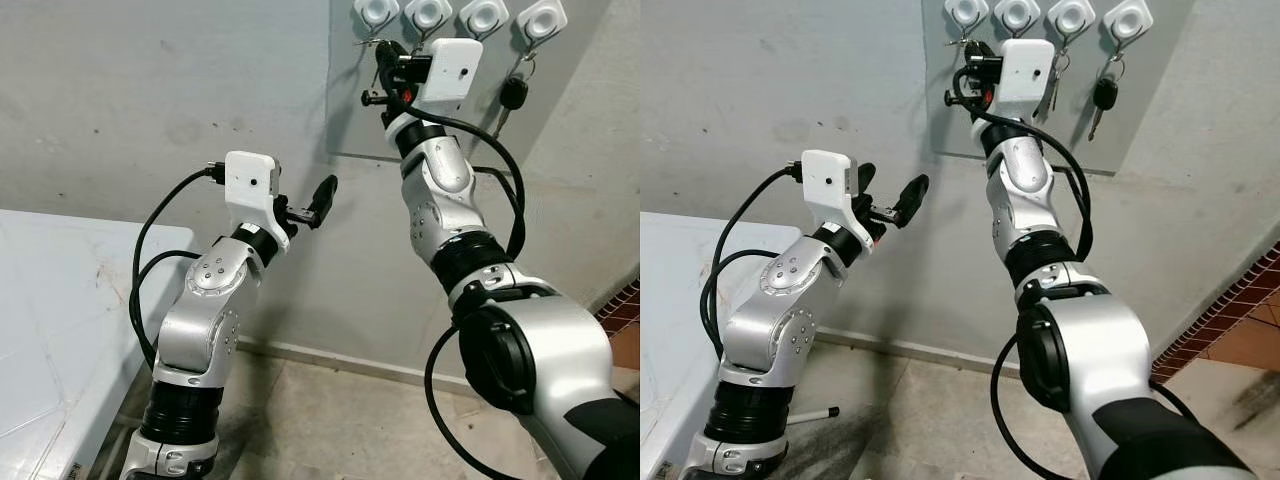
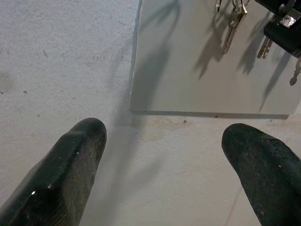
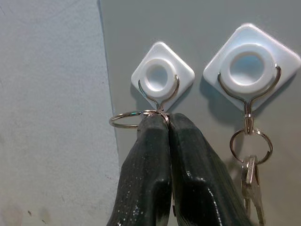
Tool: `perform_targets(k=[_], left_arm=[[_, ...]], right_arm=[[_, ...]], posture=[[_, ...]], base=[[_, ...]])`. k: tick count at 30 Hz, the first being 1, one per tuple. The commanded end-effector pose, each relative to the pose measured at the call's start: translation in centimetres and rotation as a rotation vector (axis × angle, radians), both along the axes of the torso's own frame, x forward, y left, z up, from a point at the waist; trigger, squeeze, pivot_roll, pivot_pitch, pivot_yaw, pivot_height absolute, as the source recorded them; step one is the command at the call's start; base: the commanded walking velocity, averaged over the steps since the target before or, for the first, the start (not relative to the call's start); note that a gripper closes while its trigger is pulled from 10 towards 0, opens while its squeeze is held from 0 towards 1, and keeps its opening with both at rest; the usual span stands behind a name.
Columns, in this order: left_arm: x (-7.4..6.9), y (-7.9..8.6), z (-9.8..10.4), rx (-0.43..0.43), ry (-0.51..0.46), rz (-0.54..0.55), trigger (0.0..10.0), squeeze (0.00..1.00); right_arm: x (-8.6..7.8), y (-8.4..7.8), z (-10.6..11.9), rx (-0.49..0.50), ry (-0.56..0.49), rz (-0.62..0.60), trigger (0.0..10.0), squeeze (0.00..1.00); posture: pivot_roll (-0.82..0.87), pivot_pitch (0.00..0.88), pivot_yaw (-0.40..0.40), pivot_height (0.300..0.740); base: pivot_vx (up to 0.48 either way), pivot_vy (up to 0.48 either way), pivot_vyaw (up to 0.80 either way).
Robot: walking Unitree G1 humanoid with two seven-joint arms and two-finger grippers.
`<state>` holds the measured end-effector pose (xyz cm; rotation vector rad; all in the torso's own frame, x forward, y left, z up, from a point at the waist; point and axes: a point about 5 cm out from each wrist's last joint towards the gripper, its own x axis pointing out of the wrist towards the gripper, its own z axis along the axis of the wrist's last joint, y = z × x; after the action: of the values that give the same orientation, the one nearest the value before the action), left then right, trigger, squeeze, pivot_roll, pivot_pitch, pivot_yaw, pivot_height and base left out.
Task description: Hang keys on a hook
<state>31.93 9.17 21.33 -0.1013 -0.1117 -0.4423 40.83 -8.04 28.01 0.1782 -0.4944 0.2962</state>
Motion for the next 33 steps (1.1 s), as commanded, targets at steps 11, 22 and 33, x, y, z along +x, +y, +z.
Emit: perform_targets(k=[11,22,33], left_arm=[[-0.3,0.2,0.4,-0.012,-0.006,0.015,10.0,0.0],[-0.2,0.2,0.4,-0.02,-0.004,0.021,10.0,0.0],[-0.2,0.3,0.0,-0.017,0.004,0.034,10.0,0.0]], right_arm=[[0.1,0.2,-3.4,-0.122,0.131,0.019,10.0,0.0],[-0.3,-0.8,-5.9,-0.063,0.187,0.016,10.0,1.0],[-0.8,-1.4,-7.8,-0.057,0.207,-0.034,10.0,1.0]], posture=[[0.02,0.078,-0.013,0.74],[0.02,0.072,-0.015,0.74],[0.02,0.063,-0.018,0.74]], base=[[0.0,0.0,0.0],[0.0,0.0,0.0],[0.0,0.0,0.0]])
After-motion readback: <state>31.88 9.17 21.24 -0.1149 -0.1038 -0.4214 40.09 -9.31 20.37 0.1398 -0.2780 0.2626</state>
